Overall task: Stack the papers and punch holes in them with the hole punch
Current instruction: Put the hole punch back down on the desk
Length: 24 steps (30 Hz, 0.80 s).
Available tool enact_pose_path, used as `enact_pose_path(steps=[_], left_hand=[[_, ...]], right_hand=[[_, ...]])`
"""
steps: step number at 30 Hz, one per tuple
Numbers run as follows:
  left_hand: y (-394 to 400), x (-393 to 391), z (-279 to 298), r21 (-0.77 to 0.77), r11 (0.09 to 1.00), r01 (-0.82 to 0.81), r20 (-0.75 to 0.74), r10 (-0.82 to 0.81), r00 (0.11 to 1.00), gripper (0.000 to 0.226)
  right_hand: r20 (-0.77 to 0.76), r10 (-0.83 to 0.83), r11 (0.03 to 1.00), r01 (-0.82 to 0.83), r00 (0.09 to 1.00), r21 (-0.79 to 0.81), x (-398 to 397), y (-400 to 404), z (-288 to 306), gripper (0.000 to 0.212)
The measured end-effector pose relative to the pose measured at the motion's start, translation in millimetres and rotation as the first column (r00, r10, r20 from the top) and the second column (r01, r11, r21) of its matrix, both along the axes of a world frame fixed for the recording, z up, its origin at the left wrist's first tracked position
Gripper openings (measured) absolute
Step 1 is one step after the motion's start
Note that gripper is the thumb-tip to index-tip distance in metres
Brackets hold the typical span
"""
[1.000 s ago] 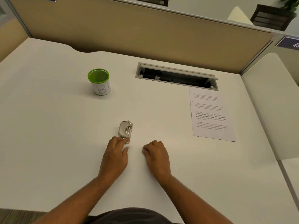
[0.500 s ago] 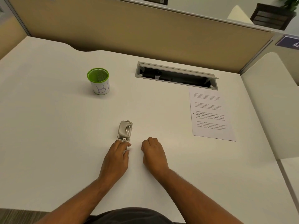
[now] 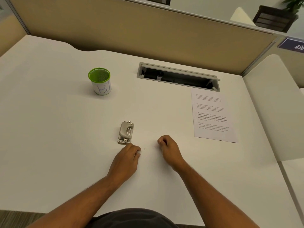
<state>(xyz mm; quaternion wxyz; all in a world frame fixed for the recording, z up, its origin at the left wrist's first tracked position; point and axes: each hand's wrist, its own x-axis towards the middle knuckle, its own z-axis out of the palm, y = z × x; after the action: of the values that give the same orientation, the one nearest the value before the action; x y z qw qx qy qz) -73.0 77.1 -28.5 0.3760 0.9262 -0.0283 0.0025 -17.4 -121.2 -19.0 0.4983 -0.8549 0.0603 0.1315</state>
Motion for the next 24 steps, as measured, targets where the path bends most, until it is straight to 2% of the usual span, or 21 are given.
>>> enact_pose_path(steps=[10, 24], left_hand=[[-22.1, 23.2, 2.7, 0.096, 0.995, -0.016, -0.005, 0.016, 1.000, 0.008], [-29.3, 27.3, 9.3, 0.342, 0.934, 0.101, -0.001, -0.107, 0.994, 0.012]], right_hand=[[0.000, -0.027, 0.999, 0.027, 1.000, 0.041, -3.9, -4.0, -6.0, 0.015], [-0.003, -0.044, 0.998, 0.044, 0.999, 0.035, -4.1, -1.7, -7.5, 0.014]])
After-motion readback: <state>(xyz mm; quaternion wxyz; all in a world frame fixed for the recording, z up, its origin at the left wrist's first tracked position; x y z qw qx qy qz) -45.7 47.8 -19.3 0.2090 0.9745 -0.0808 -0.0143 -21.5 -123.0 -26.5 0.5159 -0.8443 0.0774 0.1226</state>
